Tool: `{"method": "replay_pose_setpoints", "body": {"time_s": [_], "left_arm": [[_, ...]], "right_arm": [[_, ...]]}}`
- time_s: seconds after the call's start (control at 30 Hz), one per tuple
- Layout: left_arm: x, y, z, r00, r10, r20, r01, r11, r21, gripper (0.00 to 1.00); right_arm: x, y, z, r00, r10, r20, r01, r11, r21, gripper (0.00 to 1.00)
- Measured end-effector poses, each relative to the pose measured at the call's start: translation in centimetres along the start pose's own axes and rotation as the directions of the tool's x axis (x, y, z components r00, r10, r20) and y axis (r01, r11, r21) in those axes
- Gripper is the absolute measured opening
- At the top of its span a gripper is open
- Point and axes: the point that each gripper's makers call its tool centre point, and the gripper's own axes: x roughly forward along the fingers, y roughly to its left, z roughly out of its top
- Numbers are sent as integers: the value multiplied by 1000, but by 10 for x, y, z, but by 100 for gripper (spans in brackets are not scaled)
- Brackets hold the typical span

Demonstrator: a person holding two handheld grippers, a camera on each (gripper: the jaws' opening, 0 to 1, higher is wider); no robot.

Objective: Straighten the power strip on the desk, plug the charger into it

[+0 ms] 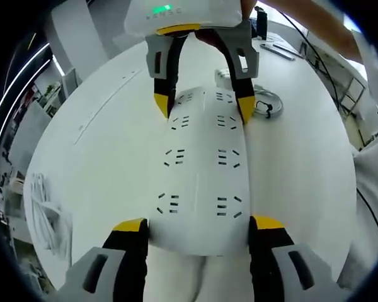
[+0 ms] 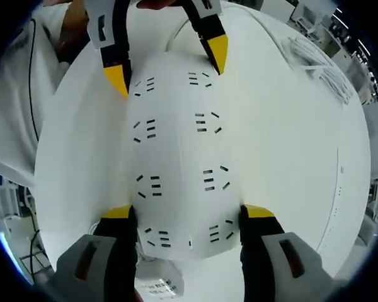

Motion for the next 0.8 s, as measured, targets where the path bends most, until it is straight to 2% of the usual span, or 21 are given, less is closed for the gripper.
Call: {"method": "replay_pose_setpoints", "body": {"time_s": [0.13, 0.53, 0.63, 0.8], "left_arm": [[-1, 0, 1, 1000, -9, 3, 9, 1000, 10, 66], [-3, -7, 0, 999, -42, -28, 43, 999, 32, 66], [-4, -12, -1, 998, -47, -35, 48, 998, 39, 66], [-2, -10, 0, 997, -60, -56, 62, 997, 48, 66]], "right_arm": [[-1, 0, 1, 1000, -1, 7, 1, 1000, 3, 65], [-2, 6, 1, 1000, -9, -27, 10, 999, 31, 65], [-3, 9, 1, 1000, -15, -15, 15, 999, 38, 65], [-4, 12, 2, 1000, -18, 2, 18, 999, 49, 65]]}}
